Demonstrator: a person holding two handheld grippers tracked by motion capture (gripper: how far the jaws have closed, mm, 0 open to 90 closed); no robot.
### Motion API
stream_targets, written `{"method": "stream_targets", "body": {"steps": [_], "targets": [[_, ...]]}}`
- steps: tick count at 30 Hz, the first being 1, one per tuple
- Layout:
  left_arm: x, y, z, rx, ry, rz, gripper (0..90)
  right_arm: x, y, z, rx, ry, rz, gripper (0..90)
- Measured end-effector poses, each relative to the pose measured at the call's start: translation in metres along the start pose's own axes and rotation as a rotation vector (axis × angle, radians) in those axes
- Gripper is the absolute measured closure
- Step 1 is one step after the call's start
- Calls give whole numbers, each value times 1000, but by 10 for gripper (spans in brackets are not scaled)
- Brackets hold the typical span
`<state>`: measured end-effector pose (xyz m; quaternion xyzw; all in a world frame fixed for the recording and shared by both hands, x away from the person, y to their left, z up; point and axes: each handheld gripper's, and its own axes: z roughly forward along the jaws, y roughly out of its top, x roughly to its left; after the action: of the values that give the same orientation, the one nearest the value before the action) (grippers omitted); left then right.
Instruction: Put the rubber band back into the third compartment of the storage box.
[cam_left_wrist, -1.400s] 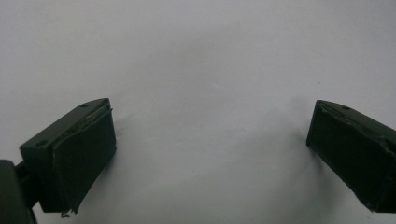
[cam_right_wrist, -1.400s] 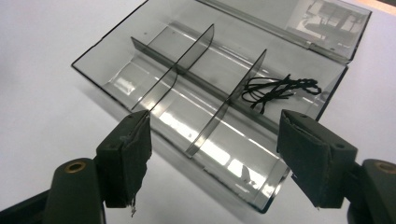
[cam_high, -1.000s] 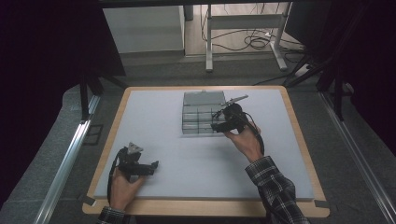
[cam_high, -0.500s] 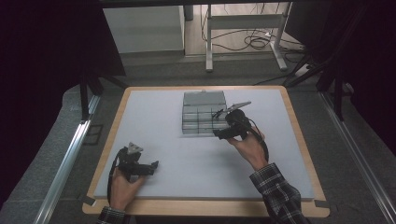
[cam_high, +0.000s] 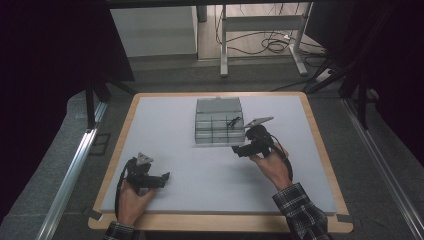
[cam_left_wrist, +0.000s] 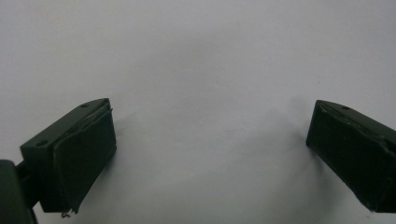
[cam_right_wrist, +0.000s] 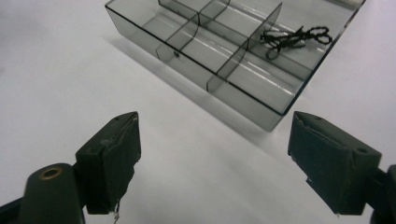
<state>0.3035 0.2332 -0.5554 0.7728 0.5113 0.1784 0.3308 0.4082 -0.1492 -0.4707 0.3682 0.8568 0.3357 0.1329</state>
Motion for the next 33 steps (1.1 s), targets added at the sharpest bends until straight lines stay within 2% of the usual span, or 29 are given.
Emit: {"method": "stream_targets", "body": {"steps": [8, 12, 23, 33], "targets": [[0, 0, 0, 0, 0, 0, 14, -2, -15, -3, -1, -15, -8, 145], [0, 0, 0, -1, 0, -1, 14, -2, -22, -6, -5, -13, 2, 136], [0, 0, 0, -2, 0, -1, 14, 1, -36, -19, -29, -34, -10, 101], [0, 0, 0, -1, 1, 0, 14, 1, -49, -25, -18, -43, -14, 80]]}}
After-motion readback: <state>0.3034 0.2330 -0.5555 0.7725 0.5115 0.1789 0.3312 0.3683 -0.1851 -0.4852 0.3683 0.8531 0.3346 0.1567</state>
